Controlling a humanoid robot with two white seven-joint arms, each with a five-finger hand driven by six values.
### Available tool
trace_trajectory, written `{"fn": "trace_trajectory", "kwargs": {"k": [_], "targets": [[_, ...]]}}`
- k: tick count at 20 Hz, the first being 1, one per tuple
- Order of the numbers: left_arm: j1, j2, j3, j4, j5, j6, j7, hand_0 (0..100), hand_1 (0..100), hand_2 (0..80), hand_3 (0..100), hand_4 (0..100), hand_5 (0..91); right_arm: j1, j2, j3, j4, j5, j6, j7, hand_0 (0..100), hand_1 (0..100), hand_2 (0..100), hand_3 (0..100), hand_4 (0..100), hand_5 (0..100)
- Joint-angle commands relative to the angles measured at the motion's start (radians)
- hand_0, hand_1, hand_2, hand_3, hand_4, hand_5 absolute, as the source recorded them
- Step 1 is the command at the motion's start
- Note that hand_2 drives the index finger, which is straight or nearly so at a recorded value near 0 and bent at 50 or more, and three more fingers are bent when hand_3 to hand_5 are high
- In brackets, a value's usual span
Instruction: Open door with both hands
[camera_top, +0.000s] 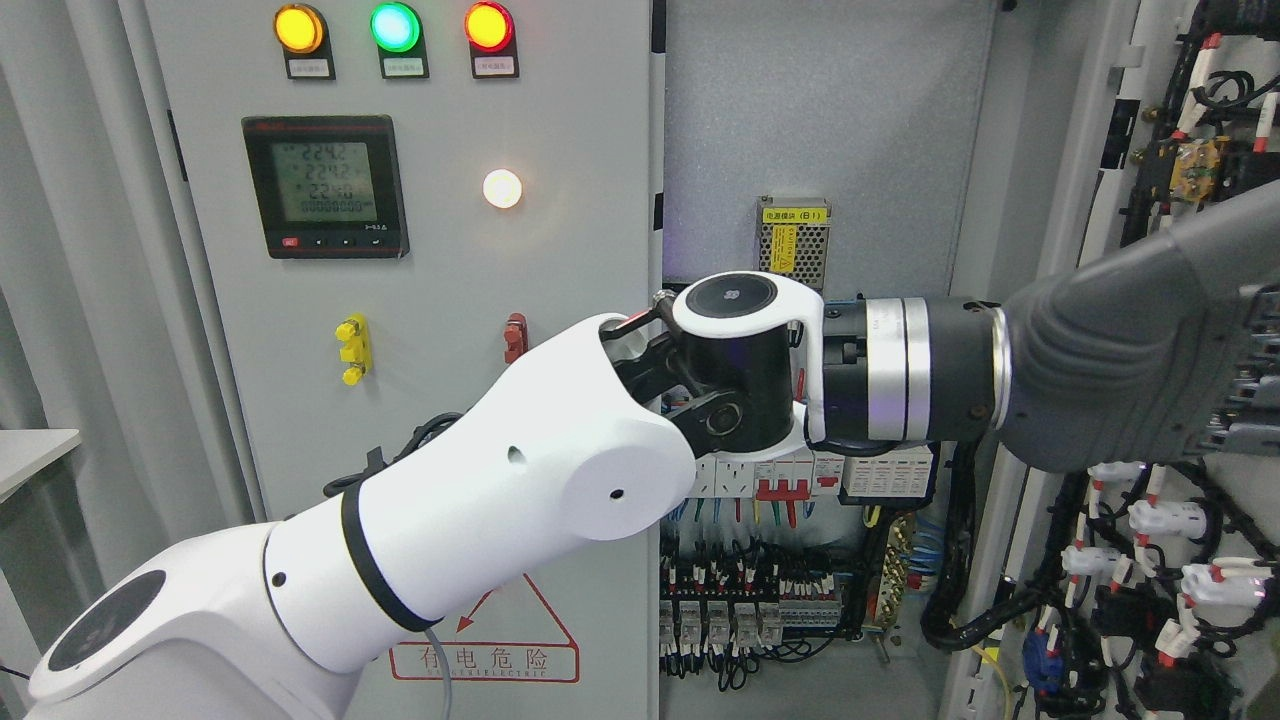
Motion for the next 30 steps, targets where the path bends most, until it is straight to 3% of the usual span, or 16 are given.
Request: {"fn": "trace_trajectory", "kwargs": {"k": [1,9,12,15,18,24,27,30], "targets": [[0.096,0.120,0.076,-0.099,-0.102,0.013,0.034,29,0,2.6,3,4,0.0,0.000,-0.025,0.001,0.021,0.001,-0.003,0.009,22,0,0,0,0,0],[0.319,0.287,0.127,-0.327,-0.284,0.013,0.037,29,0,2.6,3,3,0.0,-0.002,-0.026,0.001,0.018,0.003,-0.003,0.008,22,0,0,0,0,0],[0.458,0.334,0.131,-0.367,-0.413,0.008,0.037,29,0,2.6,3,3,0.0,-0.003,-0.028,0.001,0.017,0.003,-0.006,0.006,22,0,0,0,0,0],[0.651,0.367,0.179,-0.371,-0.493,0.005,0.037,29,0,2.6,3,3,0.0,-0.003,-0.028,0.001,0.017,0.003,-0.008,0.008,22,0,0,0,0,0],[0.893,0.370,0.268,-0.368,-0.594,0.008,0.037,29,0,2.6,3,3,0.0,-0.003,-0.028,0.001,0.015,0.003,-0.009,0.008,22,0,0,0,0,0],[1.424,0.344,0.493,-0.300,-0.873,0.000,0.037,29,0,2.6,3,3,0.0,-0.003,-0.028,0.000,0.015,0.001,-0.014,0.009,22,0,0,0,0,0],[1.636,0.267,0.639,-0.120,-0.916,-0.033,0.037,29,0,2.6,3,3,0.0,-0.002,-0.029,0.000,0.015,0.000,-0.025,0.011,22,0,0,0,0,0],[1.716,0.200,0.745,0.150,-0.918,-0.055,0.037,29,0,2.6,3,3,0.0,0.001,-0.028,0.000,0.014,0.000,-0.052,0.011,22,0,0,0,0,0]]}}
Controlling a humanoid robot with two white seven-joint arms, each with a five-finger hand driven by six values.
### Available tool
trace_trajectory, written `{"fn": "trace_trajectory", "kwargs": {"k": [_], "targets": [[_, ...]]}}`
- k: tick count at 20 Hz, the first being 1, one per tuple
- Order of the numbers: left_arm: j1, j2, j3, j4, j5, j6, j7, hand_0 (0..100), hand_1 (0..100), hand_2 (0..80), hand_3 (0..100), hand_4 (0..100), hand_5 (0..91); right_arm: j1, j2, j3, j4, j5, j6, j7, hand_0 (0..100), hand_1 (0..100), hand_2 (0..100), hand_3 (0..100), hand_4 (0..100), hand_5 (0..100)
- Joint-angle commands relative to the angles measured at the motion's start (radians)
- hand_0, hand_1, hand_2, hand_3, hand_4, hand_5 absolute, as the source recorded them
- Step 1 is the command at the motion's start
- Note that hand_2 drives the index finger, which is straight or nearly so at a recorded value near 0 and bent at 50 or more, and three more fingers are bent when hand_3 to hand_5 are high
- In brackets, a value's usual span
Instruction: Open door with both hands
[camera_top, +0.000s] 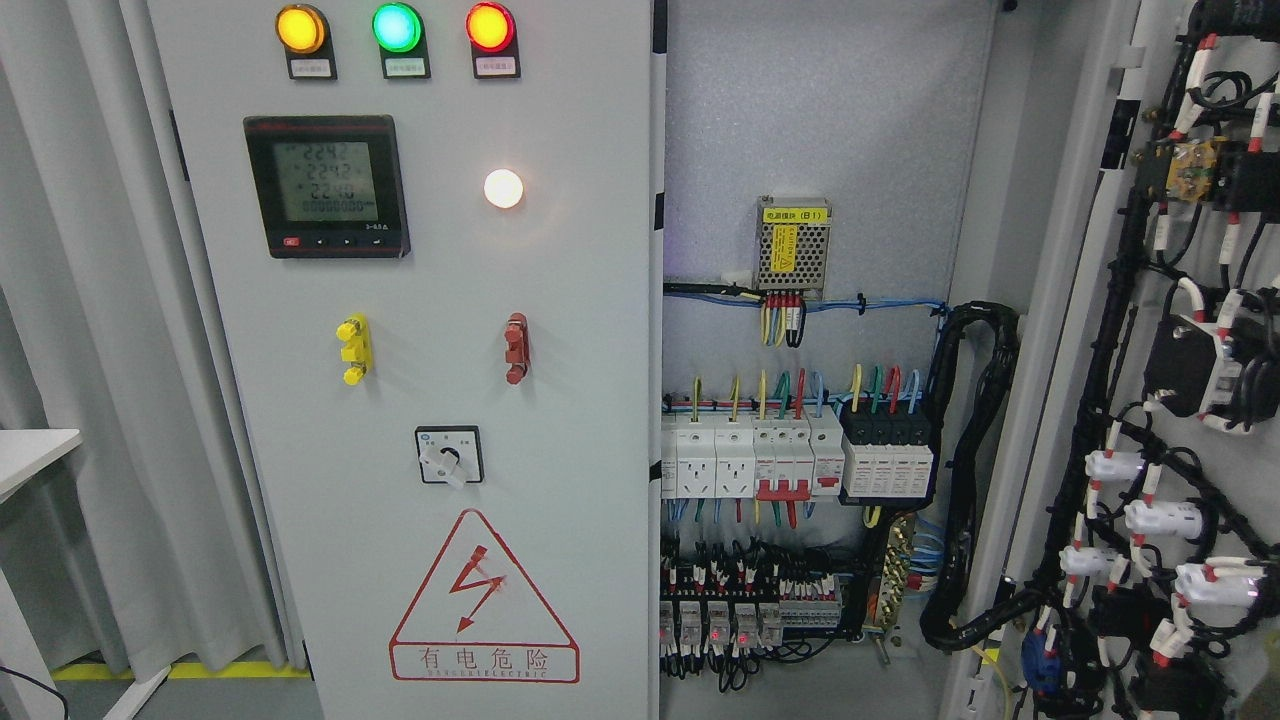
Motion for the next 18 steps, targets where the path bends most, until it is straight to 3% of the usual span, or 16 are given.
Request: {"fn": "trace_trajectory", "kwargs": {"k": [1,8,12,14,16,18], "targets": [[0.307,-0.100,0.363,0.463,-0.092,-0.034,-0.001,29,0,2.6,3,3,0.0,0.004,-0.028,-0.001,0.014,-0.001,-0.036,-0.001,22,0,0,0,0,0],[0.255,-0.239,0.411,1.109,-0.094,-0.161,0.002,29,0,2.7,3,3,0.0,0.011,-0.028,0.001,-0.063,-0.001,-0.068,-0.006,22,0,0,0,0,0],[0.218,-0.284,0.409,1.358,-0.094,-0.163,0.069,29,0,2.7,3,3,0.0,0.065,-0.041,0.001,-0.248,-0.001,-0.068,-0.014,22,0,0,0,0,0],[0.218,-0.287,0.405,1.391,-0.098,-0.163,0.077,29,0,2.7,3,3,0.0,0.105,-0.043,0.001,-0.375,-0.001,-0.068,-0.018,22,0,0,0,0,0],[0.216,-0.286,0.405,1.411,-0.141,-0.156,0.077,29,0,2.7,3,3,0.0,0.154,-0.044,0.004,-0.524,0.004,-0.068,-0.027,22,0,0,0,0,0],[0.216,-0.286,0.405,1.446,-0.228,-0.153,0.075,29,0,2.7,3,3,0.0,0.207,-0.055,0.036,-0.679,0.004,-0.068,-0.050,22,0,0,0,0,0]]}}
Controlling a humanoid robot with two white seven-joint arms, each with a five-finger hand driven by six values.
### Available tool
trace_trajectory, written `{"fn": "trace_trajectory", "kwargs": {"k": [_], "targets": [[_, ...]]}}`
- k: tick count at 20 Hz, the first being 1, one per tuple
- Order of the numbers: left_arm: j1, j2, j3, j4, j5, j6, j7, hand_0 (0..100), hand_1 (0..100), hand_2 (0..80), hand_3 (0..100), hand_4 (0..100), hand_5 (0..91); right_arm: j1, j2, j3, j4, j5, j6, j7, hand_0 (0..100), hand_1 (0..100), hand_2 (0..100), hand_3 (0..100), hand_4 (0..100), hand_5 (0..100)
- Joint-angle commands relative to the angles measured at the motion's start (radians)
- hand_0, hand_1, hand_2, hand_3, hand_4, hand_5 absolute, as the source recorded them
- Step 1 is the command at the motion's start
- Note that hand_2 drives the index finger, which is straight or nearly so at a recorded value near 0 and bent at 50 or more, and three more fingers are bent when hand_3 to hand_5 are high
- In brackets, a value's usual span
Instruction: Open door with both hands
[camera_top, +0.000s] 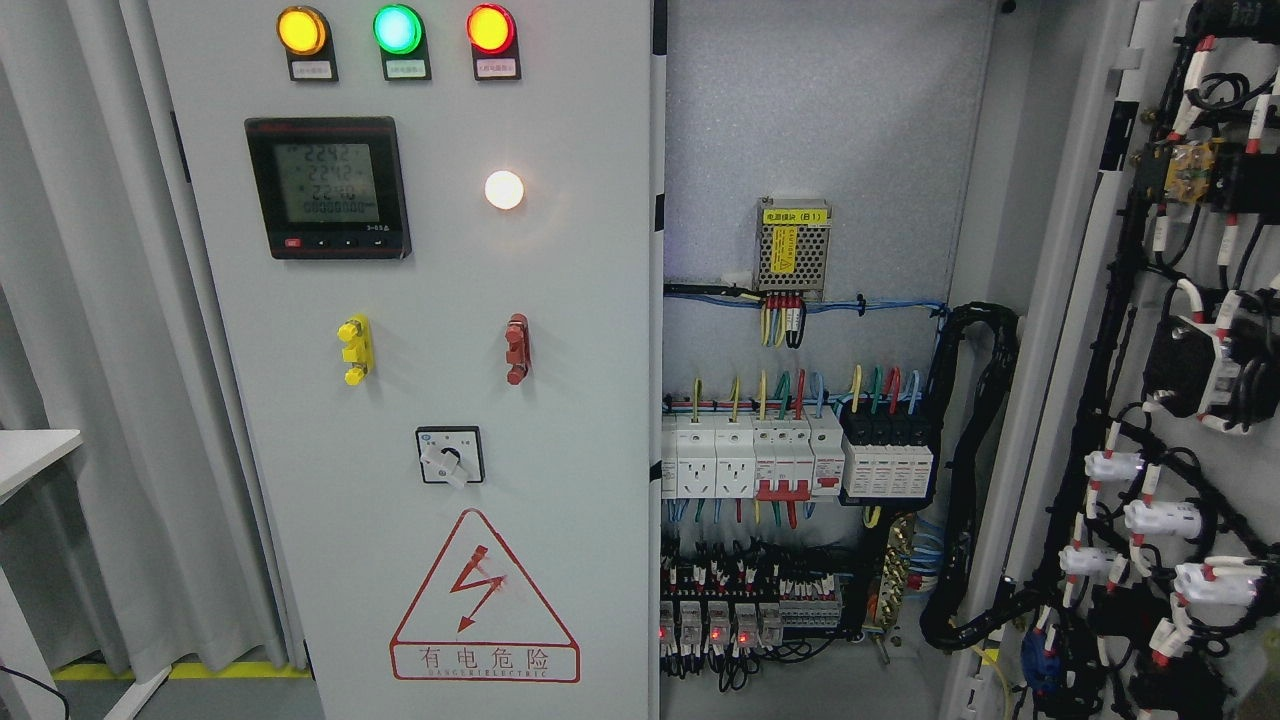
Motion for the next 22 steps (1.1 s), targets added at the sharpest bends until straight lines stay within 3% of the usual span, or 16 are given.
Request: {"fn": "trace_trajectory", "kwargs": {"k": [1,4,8,10,12,15,16,22], "targets": [[0.006,-0.075,0.081,0.486,-0.157,0.008,0.004,29,0,2.7,3,4,0.0,0.126,-0.033,0.052,-0.528,0.003,0.000,-0.018,22,0,0,0,0,0],[0.009,-0.072,0.085,0.500,-0.257,0.008,-0.007,29,0,2.7,3,3,0.0,0.192,-0.045,0.101,-0.795,0.001,0.006,-0.011,22,0,0,0,0,0],[0.020,-0.066,0.088,0.500,-0.257,0.003,-0.056,29,0,2.7,3,3,0.0,0.235,-0.063,0.163,-1.082,-0.002,0.012,-0.009,22,0,0,0,0,0],[0.021,-0.058,0.087,0.512,-0.262,0.003,-0.036,29,0,2.7,3,3,0.0,0.256,-0.079,0.207,-1.215,-0.002,0.011,-0.011,22,0,0,0,0,0],[0.020,-0.058,0.087,0.543,-0.262,0.003,0.057,29,0,2.7,3,3,0.0,0.279,-0.085,0.227,-1.346,-0.002,0.008,-0.014,22,0,0,0,0,0],[0.018,-0.061,0.087,0.546,-0.260,0.003,0.317,29,0,2.7,3,3,0.0,0.307,-0.094,0.229,-1.485,-0.002,0.003,-0.014,22,0,0,0,0,0],[0.017,-0.061,0.087,0.546,-0.262,0.003,0.358,29,0,2.7,3,3,0.0,0.315,-0.094,0.227,-1.530,0.000,0.001,-0.014,22,0,0,0,0,0],[0.010,-0.066,0.087,0.538,-0.260,-0.003,0.340,29,0,2.7,3,3,0.0,0.306,-0.096,0.211,-1.730,0.000,0.001,-0.015,22,0,0,0,0,0]]}}
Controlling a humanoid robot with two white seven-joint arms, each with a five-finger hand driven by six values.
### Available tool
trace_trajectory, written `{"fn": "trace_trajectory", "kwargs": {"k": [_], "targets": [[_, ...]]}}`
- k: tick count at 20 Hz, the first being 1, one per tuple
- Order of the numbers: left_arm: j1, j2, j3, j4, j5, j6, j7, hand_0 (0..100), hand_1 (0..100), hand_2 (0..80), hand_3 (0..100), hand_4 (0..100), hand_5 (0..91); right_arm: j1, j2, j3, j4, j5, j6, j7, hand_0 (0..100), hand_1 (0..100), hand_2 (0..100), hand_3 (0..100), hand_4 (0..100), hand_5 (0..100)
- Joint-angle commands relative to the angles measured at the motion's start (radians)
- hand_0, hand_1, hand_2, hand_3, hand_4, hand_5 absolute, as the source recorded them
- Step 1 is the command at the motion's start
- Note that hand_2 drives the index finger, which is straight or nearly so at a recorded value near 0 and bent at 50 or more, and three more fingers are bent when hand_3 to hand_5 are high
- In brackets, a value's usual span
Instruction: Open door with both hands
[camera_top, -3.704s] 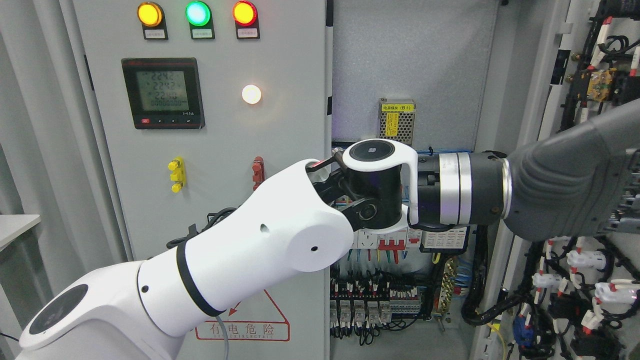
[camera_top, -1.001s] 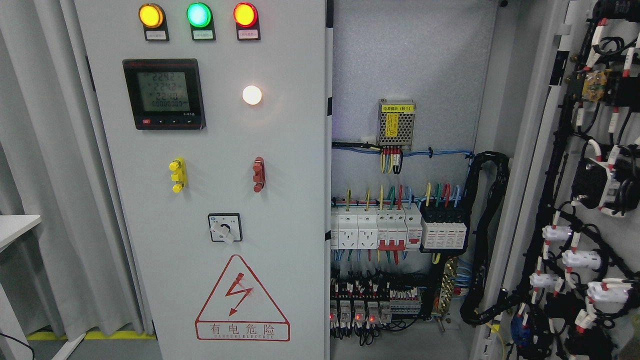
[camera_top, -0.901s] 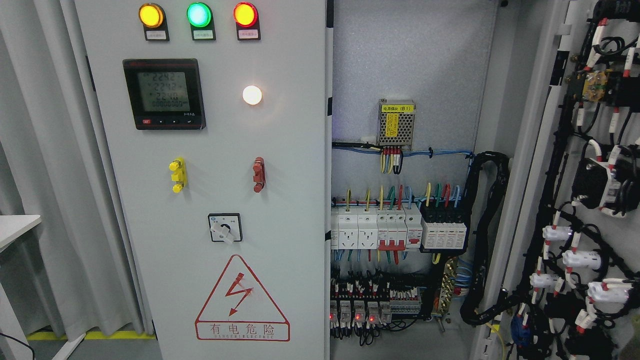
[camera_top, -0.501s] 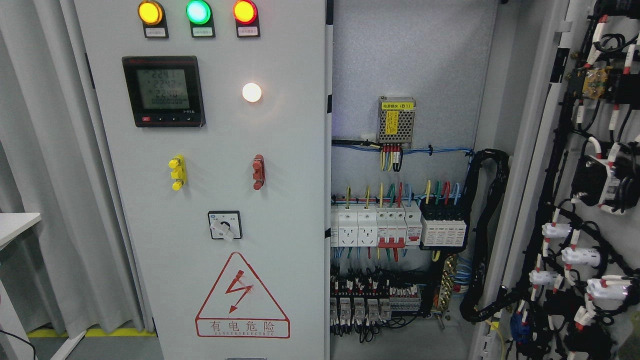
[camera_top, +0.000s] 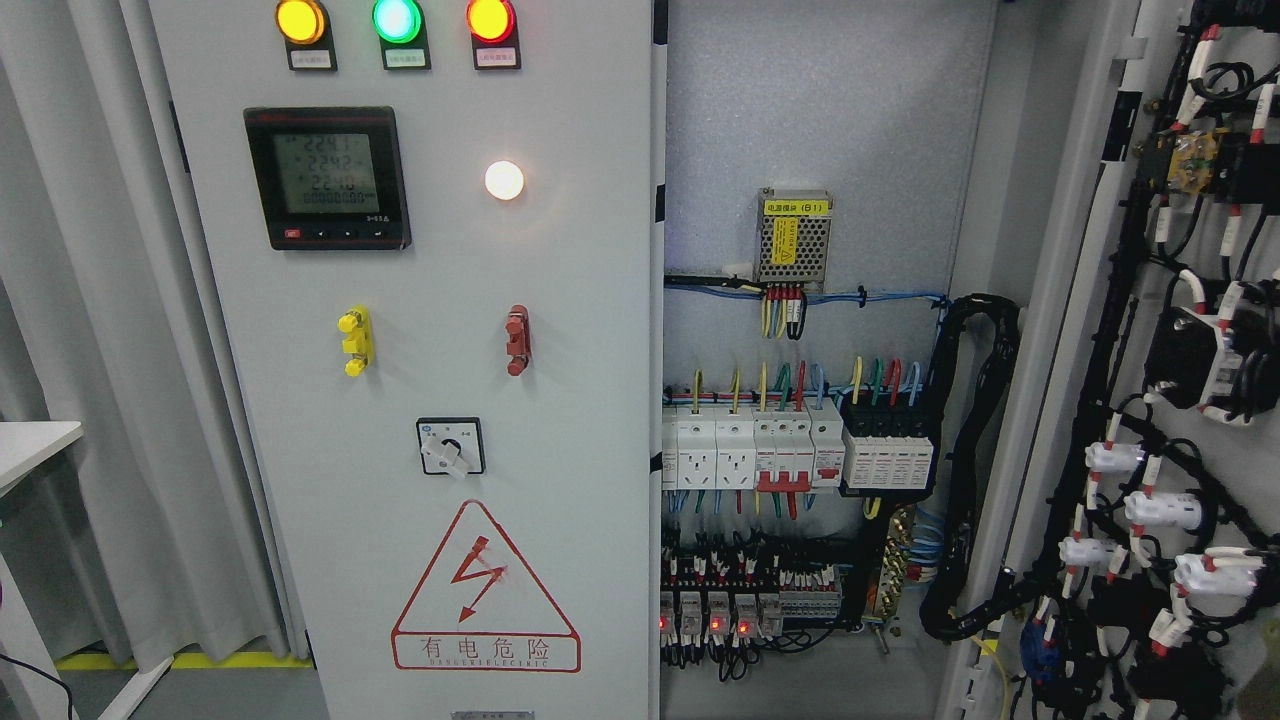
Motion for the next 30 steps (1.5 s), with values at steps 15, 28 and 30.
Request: {"fn": "trace_trajectory", "kwargs": {"k": [15,28,30], "targets": [[0.011,-0.016,0.012,0.073,-0.003,-0.051,-0.039,29,0,2.7,3,4,0.0,-0.240,-0.009,-0.038,-0.541,0.000,-0.001,-0.003,22,0,0,0,0,0],[0.008,-0.019,0.012,0.070,-0.005,-0.051,-0.039,29,0,2.7,3,4,0.0,-0.474,0.093,-0.035,-0.455,-0.007,0.010,-0.005,22,0,0,0,0,0],[0.008,-0.027,0.012,0.070,-0.005,-0.051,-0.039,29,0,2.7,3,3,0.0,-0.513,0.097,-0.042,-0.432,-0.009,0.010,-0.005,22,0,0,0,0,0]]}}
